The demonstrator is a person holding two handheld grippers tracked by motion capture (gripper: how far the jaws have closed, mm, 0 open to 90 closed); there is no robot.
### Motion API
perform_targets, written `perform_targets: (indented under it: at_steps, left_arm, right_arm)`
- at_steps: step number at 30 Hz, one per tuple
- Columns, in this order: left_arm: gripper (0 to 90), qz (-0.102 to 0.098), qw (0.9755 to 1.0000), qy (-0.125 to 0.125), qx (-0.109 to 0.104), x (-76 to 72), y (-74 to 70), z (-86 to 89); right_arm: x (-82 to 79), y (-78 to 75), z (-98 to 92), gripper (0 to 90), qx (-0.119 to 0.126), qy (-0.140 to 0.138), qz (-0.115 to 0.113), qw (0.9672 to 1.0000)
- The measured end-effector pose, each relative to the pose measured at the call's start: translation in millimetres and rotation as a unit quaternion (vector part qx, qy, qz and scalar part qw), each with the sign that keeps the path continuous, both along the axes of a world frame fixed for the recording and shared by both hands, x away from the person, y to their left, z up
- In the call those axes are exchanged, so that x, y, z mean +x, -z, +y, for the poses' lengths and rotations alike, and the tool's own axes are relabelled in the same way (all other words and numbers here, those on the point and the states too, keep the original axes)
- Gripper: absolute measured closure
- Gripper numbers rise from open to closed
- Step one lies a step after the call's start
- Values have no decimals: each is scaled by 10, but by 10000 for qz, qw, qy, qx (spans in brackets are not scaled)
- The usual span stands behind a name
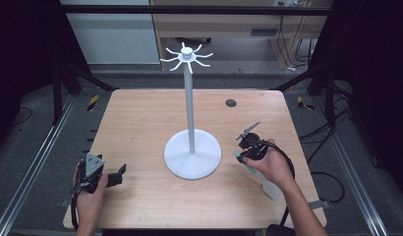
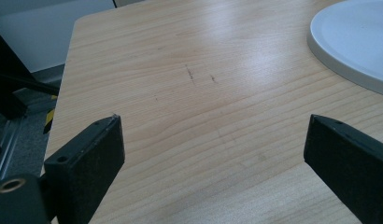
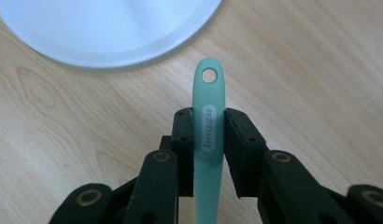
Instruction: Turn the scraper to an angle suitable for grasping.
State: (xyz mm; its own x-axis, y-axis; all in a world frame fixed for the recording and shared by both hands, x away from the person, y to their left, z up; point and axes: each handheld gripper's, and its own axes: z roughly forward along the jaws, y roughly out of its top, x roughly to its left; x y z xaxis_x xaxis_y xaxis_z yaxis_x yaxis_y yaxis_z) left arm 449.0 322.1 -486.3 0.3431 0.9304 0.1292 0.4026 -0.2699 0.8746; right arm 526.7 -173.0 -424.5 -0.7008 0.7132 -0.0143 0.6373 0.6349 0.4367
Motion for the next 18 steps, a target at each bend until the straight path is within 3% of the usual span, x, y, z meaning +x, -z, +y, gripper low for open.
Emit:
perform_targets:
  at_steps: [8,18]
  left_arm:
    - [46,6,10000,-4,-17,-5,-4,7]
    - [45,16,10000,34,-28,-7,-2,-5]
  right_arm:
    - [-30,-182,-59,742,200,72,-278,9994]
    - [-69,-422,-170,743,477,198,-678,9964]
